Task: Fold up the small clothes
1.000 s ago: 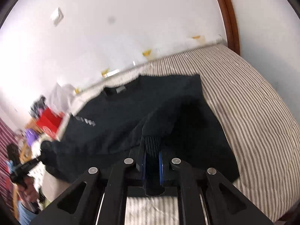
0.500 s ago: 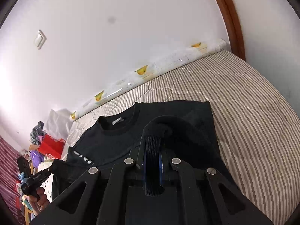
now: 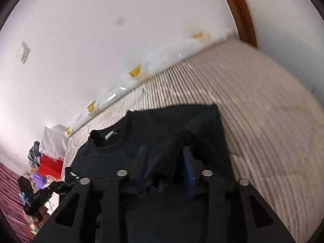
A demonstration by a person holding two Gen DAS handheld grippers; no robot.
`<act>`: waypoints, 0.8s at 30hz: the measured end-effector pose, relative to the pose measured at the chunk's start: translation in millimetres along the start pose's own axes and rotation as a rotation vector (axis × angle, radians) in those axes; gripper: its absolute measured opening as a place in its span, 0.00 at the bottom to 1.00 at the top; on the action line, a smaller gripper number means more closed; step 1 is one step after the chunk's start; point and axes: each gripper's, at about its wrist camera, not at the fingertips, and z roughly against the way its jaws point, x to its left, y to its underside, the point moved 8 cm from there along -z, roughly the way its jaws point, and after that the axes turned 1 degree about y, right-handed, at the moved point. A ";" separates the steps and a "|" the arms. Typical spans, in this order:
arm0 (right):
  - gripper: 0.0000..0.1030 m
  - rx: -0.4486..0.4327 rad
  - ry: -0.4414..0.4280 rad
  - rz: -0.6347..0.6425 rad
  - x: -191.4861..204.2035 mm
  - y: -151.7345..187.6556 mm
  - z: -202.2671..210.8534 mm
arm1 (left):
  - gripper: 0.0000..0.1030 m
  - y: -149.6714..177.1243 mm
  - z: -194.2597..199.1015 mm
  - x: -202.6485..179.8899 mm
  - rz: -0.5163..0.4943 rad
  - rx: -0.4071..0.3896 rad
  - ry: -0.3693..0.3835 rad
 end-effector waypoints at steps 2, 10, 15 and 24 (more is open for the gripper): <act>0.42 -0.022 -0.004 0.062 10.5 3.6 16.9 | 0.35 4.1 9.1 -3.4 -0.011 -0.013 0.022; 0.39 0.143 -0.007 0.230 37.3 57.4 -5.7 | 0.45 26.1 9.9 -12.9 -0.071 0.023 0.050; 0.28 0.208 0.024 0.205 32.4 65.0 -45.5 | 0.45 33.4 -17.2 -20.0 -0.140 0.093 0.001; 0.27 0.183 0.131 0.147 13.2 12.9 -87.6 | 0.45 -10.8 -60.9 -7.0 -0.127 0.093 -0.065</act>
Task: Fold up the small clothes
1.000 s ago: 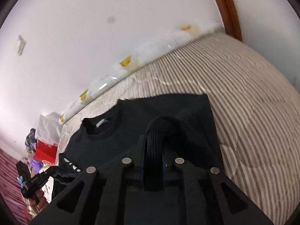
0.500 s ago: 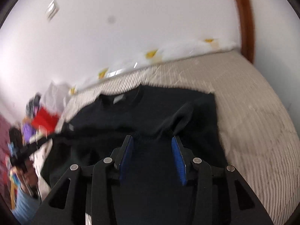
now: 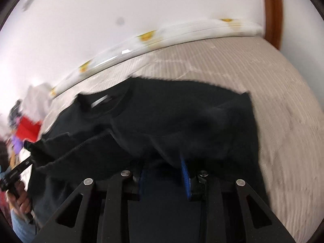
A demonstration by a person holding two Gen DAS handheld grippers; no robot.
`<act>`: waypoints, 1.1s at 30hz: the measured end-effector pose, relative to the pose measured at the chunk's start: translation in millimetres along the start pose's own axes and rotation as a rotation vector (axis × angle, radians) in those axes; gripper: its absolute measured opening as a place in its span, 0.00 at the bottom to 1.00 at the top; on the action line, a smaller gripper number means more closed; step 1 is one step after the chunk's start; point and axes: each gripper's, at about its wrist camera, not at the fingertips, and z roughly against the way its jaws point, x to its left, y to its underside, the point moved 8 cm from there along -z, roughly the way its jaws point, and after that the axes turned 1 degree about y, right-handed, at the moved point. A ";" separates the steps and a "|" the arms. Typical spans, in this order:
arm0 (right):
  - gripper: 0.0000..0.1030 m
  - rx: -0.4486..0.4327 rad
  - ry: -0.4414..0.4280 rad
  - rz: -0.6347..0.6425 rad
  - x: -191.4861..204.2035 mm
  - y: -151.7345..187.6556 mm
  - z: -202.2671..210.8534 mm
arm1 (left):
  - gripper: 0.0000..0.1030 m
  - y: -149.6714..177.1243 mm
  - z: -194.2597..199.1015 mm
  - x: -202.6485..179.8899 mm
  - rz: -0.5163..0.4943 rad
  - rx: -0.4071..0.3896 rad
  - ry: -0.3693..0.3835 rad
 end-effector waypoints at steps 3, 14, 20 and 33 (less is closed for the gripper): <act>0.27 -0.027 0.036 0.014 -7.6 -13.7 1.8 | 0.45 -12.0 -2.2 5.9 -0.025 -0.007 -0.040; 0.54 -0.023 0.117 0.076 -23.8 -30.5 -10.1 | 0.50 -20.0 -19.3 21.6 -0.110 0.085 -0.114; 0.52 -0.013 0.159 0.138 -18.5 -26.6 -26.4 | 0.09 -9.5 -25.3 15.9 -0.173 0.109 -0.172; 0.16 -0.151 0.097 0.084 -29.3 -55.2 0.9 | 0.07 -33.6 -10.2 30.8 -0.034 -0.023 -0.182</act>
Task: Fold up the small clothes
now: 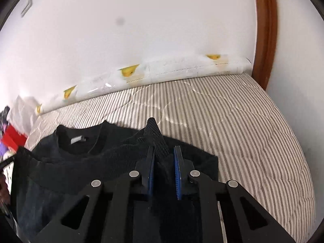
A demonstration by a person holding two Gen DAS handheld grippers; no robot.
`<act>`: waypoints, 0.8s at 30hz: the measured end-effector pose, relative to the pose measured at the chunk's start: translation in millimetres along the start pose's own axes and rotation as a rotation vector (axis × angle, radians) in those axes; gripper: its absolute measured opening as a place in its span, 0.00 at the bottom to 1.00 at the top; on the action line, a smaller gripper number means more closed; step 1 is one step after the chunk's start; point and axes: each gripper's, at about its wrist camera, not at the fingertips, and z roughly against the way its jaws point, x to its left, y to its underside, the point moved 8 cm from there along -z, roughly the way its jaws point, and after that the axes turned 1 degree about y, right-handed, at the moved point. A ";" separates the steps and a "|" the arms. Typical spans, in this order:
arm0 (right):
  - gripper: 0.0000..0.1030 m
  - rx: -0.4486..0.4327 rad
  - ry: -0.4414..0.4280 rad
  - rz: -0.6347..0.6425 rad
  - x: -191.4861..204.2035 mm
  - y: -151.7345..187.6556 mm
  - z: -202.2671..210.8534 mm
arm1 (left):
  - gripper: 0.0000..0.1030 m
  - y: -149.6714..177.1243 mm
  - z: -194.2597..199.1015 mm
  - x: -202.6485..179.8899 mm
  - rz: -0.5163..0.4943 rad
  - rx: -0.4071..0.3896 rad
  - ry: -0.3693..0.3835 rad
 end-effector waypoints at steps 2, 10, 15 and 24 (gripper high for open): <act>0.16 0.046 0.017 0.001 -2.9 7.0 -17.3 | 0.07 3.1 -11.0 1.5 0.012 0.024 -0.007; 0.28 0.098 0.042 -0.016 -9.0 17.9 -21.8 | 0.13 7.2 -16.7 2.2 0.002 0.055 -0.036; 0.35 0.056 0.049 0.020 4.6 15.4 11.2 | 0.14 8.3 -2.1 -0.3 -0.011 0.040 -0.079; 0.40 0.043 -0.052 0.088 92.5 47.7 49.2 | 0.24 28.9 48.6 -13.2 -0.020 -0.015 -0.092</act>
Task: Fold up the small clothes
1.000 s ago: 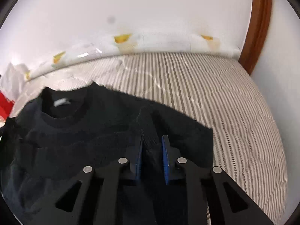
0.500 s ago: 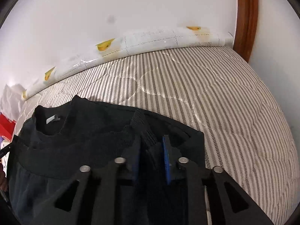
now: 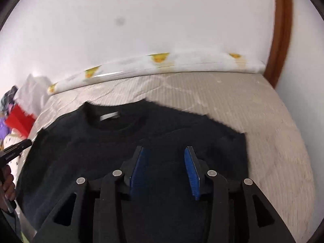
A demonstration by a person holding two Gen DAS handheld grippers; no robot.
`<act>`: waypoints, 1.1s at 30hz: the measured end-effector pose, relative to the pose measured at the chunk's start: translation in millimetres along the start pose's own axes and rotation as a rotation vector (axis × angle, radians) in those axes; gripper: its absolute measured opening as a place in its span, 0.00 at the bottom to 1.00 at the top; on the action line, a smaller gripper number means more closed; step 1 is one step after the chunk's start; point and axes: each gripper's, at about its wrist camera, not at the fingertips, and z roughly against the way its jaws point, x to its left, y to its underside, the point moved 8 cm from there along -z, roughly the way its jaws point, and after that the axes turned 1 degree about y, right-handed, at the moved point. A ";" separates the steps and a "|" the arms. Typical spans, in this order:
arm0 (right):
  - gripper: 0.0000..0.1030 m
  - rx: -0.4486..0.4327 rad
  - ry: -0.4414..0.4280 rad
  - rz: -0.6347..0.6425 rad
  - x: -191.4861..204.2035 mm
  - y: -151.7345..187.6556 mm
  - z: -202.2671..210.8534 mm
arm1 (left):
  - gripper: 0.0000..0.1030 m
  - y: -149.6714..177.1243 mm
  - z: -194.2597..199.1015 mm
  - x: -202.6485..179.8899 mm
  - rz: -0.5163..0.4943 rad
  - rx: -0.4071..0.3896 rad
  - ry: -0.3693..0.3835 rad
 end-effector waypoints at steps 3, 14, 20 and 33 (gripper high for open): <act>0.40 0.002 -0.042 0.004 31.7 12.8 3.5 | 0.27 15.1 16.1 0.8 0.003 -0.001 0.001; 0.40 0.094 0.014 0.086 94.6 74.9 -25.5 | 0.51 87.0 61.6 34.2 0.101 0.024 0.088; 0.40 0.086 0.069 0.081 93.3 69.8 -33.8 | 0.51 119.0 75.1 46.0 0.142 0.029 0.135; 0.40 0.050 0.101 0.135 99.5 95.4 -2.1 | 0.51 165.2 102.4 55.7 0.316 -0.005 0.285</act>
